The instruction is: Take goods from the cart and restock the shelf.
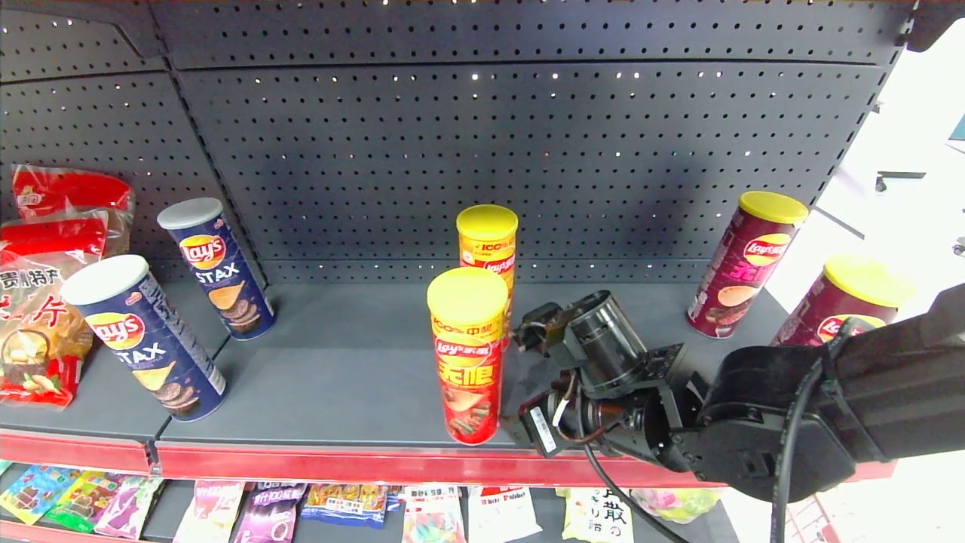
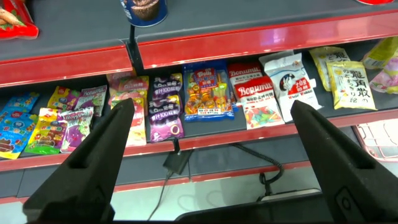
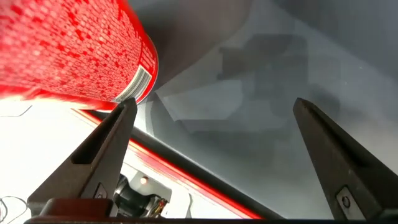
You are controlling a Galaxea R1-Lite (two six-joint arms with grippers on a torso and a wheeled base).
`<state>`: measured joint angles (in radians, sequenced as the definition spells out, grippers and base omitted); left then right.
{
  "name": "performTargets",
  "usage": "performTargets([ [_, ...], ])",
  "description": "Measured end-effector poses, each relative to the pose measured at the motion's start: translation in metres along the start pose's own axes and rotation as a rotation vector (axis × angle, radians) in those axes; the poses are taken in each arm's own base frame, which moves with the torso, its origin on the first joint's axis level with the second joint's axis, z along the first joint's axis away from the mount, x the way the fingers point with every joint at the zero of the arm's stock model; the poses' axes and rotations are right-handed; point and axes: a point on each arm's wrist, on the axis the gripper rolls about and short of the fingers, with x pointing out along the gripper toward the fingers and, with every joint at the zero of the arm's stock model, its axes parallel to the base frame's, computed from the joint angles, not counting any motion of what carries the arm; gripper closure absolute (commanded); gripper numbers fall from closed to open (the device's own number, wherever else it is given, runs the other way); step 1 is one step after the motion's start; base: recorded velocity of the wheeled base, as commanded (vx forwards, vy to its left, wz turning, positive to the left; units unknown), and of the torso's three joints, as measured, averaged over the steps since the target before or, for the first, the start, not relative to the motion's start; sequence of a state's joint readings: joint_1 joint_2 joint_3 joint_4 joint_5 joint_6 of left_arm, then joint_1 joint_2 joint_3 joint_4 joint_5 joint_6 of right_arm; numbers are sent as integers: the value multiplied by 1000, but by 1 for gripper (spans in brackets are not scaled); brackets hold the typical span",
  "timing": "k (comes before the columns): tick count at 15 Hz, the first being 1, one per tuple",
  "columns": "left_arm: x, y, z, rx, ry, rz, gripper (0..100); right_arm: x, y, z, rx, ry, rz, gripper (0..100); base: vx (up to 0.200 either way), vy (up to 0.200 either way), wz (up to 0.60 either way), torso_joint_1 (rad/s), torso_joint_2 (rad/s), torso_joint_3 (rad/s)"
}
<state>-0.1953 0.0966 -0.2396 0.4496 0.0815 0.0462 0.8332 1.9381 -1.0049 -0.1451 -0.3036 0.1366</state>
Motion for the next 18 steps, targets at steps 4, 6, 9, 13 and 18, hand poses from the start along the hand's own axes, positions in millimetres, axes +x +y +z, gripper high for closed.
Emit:
performTargets([
  [4,0,0,0,0,0,0,0,2,3,2,-2,-3,5,0,0,0,0,0,0,0],
  [6,0,0,0,0,0,-2,0,2,4,1,-3,-3,5,0,0,0,0,0,0,0],
  [9,0,0,0,-1,0,-2,0,-3,0,-2,12,0,-4,0,0,0,0,0,0,0],
  [13,0,0,0,0,0,-6,0,-34,-12,-1,44,-51,-18,0,0,0,0,0,0,0],
  [18,0,0,0,-5,1,-3,0,-105,-33,-6,119,-192,8,0,0,0,0,0,0,0],
])
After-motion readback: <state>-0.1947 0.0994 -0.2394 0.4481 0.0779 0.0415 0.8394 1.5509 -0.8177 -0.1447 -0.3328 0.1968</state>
